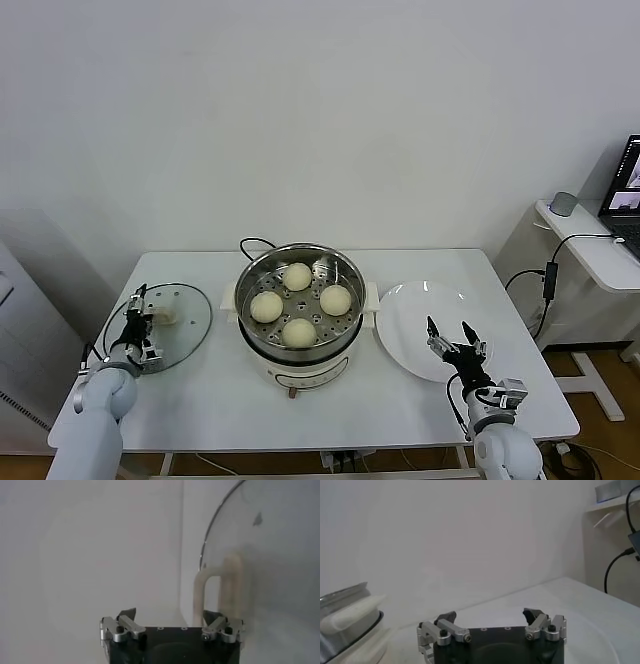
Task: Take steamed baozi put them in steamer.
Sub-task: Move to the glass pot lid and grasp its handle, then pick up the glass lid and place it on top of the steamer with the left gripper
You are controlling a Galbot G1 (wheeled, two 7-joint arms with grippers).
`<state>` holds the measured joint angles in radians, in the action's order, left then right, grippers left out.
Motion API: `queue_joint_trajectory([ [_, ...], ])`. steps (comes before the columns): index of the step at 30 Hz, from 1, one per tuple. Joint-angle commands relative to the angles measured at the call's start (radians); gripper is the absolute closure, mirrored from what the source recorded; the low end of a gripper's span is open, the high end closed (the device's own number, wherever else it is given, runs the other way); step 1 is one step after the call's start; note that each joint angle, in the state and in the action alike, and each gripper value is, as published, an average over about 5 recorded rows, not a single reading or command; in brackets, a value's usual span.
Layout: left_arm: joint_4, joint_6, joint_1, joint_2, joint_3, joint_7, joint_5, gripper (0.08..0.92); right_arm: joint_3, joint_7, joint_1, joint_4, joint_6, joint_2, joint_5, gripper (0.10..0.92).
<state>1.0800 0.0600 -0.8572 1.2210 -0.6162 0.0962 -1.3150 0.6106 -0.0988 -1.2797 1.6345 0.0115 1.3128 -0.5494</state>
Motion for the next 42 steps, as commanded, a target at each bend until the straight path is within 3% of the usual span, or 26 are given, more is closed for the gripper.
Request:
queue_joint_trajectory([
  [1,-0.013,0.019,0.003,0.004,0.002,0.007,0.000,0.389,0.000,-0.001,-0.004,0.003,0.005,0.001,0.001,0.203],
  [12,0.065,-0.032,-0.030,0.012,-0.011,-0.020,-0.009,0.709,0.002,-0.003,-0.016,0.010,0.012,-0.003,0.003,0.203],
  [18,0.314,-0.255,-0.139,0.032,-0.020,-0.129,0.063,0.862,0.006,-0.007,-0.030,0.014,0.021,-0.003,0.001,0.203],
  [21,0.472,-0.394,-0.210,0.050,-0.021,-0.173,0.072,0.877,0.007,-0.008,-0.033,0.015,0.023,-0.003,0.000,0.203],
  [26,0.637,-0.688,-0.278,0.069,0.038,-0.160,-0.009,0.877,0.007,-0.009,-0.038,0.022,0.023,-0.002,-0.002,0.203],
  [29,0.750,-0.822,-0.289,0.095,0.071,-0.273,-0.120,0.877,0.008,-0.010,-0.041,0.033,0.017,-0.005,-0.003,0.203],
  [37,0.942,-0.845,-0.267,0.236,0.084,-0.470,-0.319,0.877,0.015,0.001,-0.054,0.075,-0.029,-0.037,0.014,0.203],
  [42,0.971,-0.845,-0.243,0.334,0.123,-0.511,-0.408,0.877,0.028,-0.003,-0.064,0.084,-0.041,-0.044,0.017,0.203],
])
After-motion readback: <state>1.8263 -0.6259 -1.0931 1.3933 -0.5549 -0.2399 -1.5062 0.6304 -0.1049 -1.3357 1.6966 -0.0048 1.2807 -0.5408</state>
